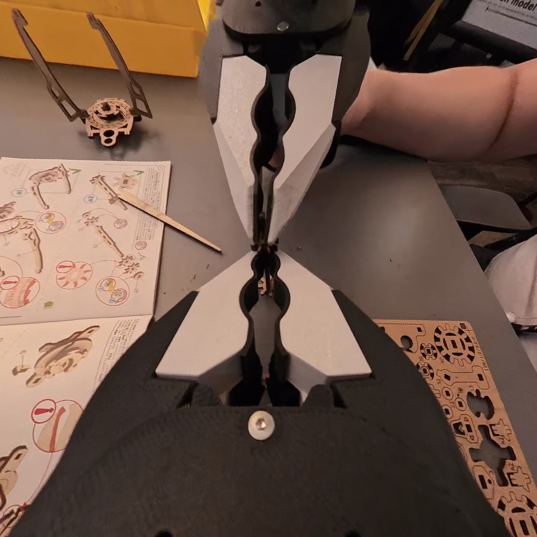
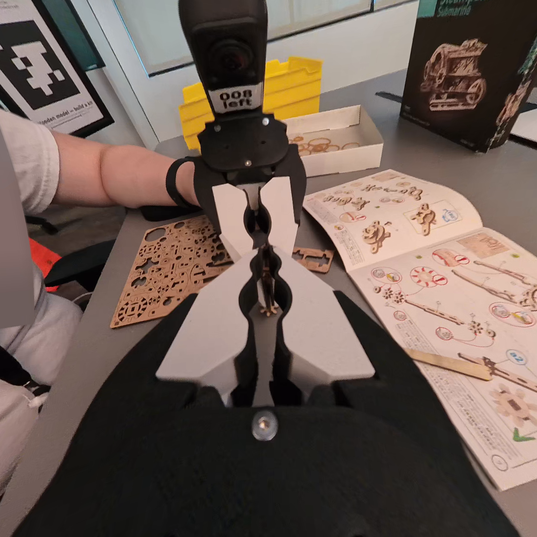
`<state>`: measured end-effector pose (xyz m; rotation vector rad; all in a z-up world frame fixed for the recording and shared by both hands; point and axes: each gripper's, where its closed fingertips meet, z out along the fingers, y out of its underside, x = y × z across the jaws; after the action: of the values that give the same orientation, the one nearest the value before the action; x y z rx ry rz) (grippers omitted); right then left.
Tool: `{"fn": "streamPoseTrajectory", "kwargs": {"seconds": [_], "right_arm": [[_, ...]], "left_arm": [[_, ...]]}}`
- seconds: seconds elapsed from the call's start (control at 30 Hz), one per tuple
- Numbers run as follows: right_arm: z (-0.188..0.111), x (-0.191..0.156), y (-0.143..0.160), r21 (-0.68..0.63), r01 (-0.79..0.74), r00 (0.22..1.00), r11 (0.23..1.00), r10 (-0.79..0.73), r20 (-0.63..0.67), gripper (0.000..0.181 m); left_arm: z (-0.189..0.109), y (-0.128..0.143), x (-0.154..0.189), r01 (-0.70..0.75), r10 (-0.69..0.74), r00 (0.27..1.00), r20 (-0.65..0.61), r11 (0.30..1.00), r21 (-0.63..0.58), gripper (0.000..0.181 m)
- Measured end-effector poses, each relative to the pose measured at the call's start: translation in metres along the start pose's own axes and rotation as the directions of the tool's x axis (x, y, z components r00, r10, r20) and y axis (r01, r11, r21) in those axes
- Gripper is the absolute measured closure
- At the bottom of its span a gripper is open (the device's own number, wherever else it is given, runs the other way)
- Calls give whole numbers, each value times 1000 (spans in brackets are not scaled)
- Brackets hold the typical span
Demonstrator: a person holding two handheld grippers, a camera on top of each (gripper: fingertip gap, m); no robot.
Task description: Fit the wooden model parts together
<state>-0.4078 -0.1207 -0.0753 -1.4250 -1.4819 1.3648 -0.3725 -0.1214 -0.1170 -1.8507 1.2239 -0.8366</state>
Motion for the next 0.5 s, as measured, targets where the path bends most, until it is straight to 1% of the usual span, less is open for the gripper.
{"fn": "streamPoseTrajectory", "kwargs": {"seconds": [0.03,0.17,0.27,0.33,0.4,0.5], "right_arm": [[1,0,5,-19,7,1000,1000,-7,-2,180],[1,-5,6,2,61,998,998,-61,-3,180],[4,-15,8,-7,149,989,989,-149,14,179],[6,-20,9,-6,182,983,983,-182,36,178],[7,-28,12,-6,186,979,983,-184,86,176],[8,-28,11,-1,168,981,986,-167,94,177]], "left_arm": [[1,1,0,-7,7,1000,3,1000,-5,181],[0,1,3,-43,43,999,11,999,-6,181],[-1,5,9,-77,77,997,-2,997,-20,179],[-1,6,12,-113,113,994,-1,993,-25,178],[-1,7,15,-149,149,989,-3,988,-32,178],[-3,8,15,-168,168,986,-2,985,-30,179]]}}
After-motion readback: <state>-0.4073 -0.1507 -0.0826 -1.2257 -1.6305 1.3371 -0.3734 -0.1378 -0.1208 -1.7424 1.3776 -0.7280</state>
